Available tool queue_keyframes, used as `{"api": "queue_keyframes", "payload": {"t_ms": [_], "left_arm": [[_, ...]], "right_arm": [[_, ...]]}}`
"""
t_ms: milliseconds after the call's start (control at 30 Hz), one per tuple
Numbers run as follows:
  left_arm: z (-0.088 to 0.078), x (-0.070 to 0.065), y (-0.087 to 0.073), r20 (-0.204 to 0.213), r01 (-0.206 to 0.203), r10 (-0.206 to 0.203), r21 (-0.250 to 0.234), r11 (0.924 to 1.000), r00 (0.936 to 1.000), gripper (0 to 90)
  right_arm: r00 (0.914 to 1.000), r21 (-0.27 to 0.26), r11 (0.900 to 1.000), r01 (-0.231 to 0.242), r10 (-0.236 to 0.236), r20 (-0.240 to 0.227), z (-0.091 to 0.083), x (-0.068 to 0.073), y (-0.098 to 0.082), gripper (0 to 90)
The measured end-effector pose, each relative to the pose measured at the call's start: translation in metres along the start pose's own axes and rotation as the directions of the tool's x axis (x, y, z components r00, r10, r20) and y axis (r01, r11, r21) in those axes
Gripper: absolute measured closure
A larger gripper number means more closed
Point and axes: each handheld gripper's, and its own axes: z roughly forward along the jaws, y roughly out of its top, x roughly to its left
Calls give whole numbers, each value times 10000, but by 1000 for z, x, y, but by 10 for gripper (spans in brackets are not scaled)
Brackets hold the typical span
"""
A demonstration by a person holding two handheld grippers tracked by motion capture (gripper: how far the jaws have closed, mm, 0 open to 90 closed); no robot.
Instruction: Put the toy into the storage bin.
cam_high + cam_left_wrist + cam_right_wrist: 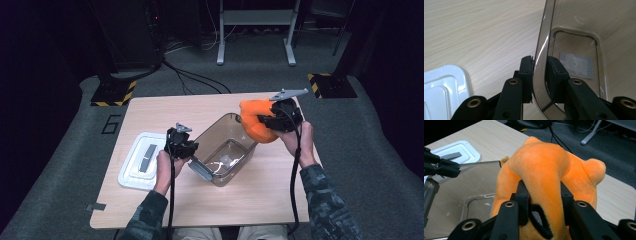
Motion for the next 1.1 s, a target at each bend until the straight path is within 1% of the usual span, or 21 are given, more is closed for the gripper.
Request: {"api": "queue_keyframes", "payload": {"t_ms": [67,133,233,300,333,400,433,467,533,567,600,667,700,800,833,867,900,967,1000,1033,1100], "left_arm": [[0,0,0,8,-10,10,12,10000,10000,751],[0,0,0,-2,-20,20,-19,10000,10000,751],[0,0,0,0,16,-16,-15,10000,10000,751],[0,0,0,-7,-4,4,-4,10000,10000,751],[0,0,0,0,-2,2,-23,10000,10000,751],[0,0,0,-5,-6,6,-1,10000,10000,751],[0,0,0,-9,-11,11,-21,10000,10000,751],[0,0,0,-13,-11,11,-27,10000,10000,751],[0,0,0,-3,4,-4,-49,10000,10000,751],[0,-1,0,-16,5,-5,-39,10000,10000,751],[0,-1,0,-17,7,-7,-37,10000,10000,751],[0,0,-1,5,19,-19,-60,10000,10000,750],[0,0,-1,13,25,-25,-65,10000,10000,751],[0,0,-1,1,-6,6,-61,10000,10000,750],[0,0,-1,2,-1,1,-59,10000,10000,751],[0,0,-1,1,1,-1,-60,10000,10000,751],[0,0,-1,6,4,-4,-58,10000,10000,751],[0,0,-1,9,-2,2,-55,10000,10000,751],[0,0,-1,6,-13,13,-52,10000,10000,751],[0,0,-1,10,-1,1,-55,10000,10000,751],[0,0,-1,7,-4,4,-35,10000,10000,751]], "right_arm": [[9996,43,9998,210,-209,-171,4,1,2,697],[9982,57,9993,362,-359,-475,9,3,3,696],[9969,105,9981,607,-600,-511,15,6,5,696],[9970,188,9984,526,-515,-575,17,9,7,696],[9963,172,9979,630,-619,-599,19,10,8,696],[9957,172,9975,683,-670,-646,21,11,10,695],[9941,118,9965,826,-815,-711,23,11,11,695],[9943,177,9970,755,-739,-762,24,13,11,695],[9914,118,9948,1011,-998,-842,27,14,13,694],[9917,114,9953,963,-950,-864,28,16,13,694],[9902,117,9941,1080,-1065,-908,30,16,14,694],[9889,174,9931,1160,-1139,-951,34,18,15,694],[9900,243,9940,1062,-1035,-957,36,20,16,694],[9869,234,9916,1269,-1239,-1038,42,22,17,694],[9876,279,9924,1202,-1166,-1055,43,24,17,694],[9863,287,9914,1276,-1238,-1088,45,24,17,693],[9828,193,9889,1473,-1442,-1150,47,24,17,693],[9833,317,9901,1365,-1316,-1257,50,26,16,693],[9808,356,9878,1514,-1456,-1299,52,27,16,692],[9823,390,9892,1410,-1349,-1297,55,28,16,692],[9794,417,9871,1547,-1477,-1374,60,29,14,692]]}}
